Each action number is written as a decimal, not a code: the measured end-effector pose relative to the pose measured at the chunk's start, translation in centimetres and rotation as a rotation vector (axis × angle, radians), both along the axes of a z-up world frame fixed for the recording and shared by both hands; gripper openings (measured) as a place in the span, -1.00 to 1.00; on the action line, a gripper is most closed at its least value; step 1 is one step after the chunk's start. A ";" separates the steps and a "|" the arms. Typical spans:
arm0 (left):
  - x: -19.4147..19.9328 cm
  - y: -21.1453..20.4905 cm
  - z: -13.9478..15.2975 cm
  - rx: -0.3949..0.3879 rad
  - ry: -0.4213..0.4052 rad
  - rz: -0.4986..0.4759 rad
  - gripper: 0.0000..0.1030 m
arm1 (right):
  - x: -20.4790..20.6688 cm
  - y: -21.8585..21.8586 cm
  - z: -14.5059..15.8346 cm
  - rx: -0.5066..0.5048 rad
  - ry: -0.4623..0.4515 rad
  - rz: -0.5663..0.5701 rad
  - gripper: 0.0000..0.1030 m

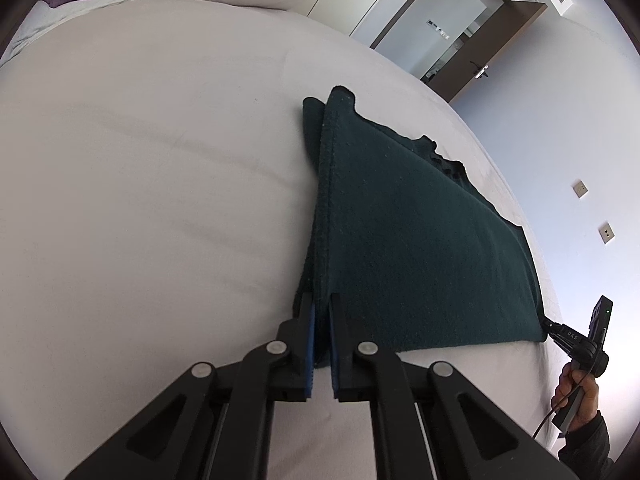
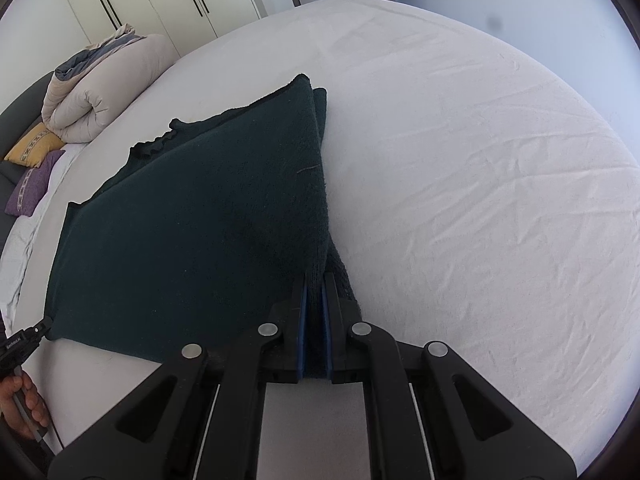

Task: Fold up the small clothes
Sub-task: 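Lower the folded hem onto the sweater with both tools, then open both tools and lift them off the folded sweater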

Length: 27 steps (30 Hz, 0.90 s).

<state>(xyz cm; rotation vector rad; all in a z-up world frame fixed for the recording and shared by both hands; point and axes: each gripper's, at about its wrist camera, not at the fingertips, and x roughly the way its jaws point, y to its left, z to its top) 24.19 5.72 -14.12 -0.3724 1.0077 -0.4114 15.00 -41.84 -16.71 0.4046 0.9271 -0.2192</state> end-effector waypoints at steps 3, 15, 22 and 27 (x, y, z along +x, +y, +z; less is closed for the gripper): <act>-0.5 0.3 1.0 0.038 0.004 0.006 -0.59 | -0.2 -0.7 1.5 0.013 0.002 -0.015 -0.84; 7.6 -10.5 10.2 0.153 -0.277 -0.130 0.48 | 8.9 3.7 6.4 0.322 -0.272 0.086 0.54; 16.5 -15.3 4.2 0.250 -0.164 -0.131 0.42 | 18.6 8.1 0.3 0.599 -0.196 0.144 0.54; 16.2 -12.6 1.0 0.215 -0.171 -0.114 0.37 | 19.9 6.6 -1.7 0.559 -0.230 0.134 -0.07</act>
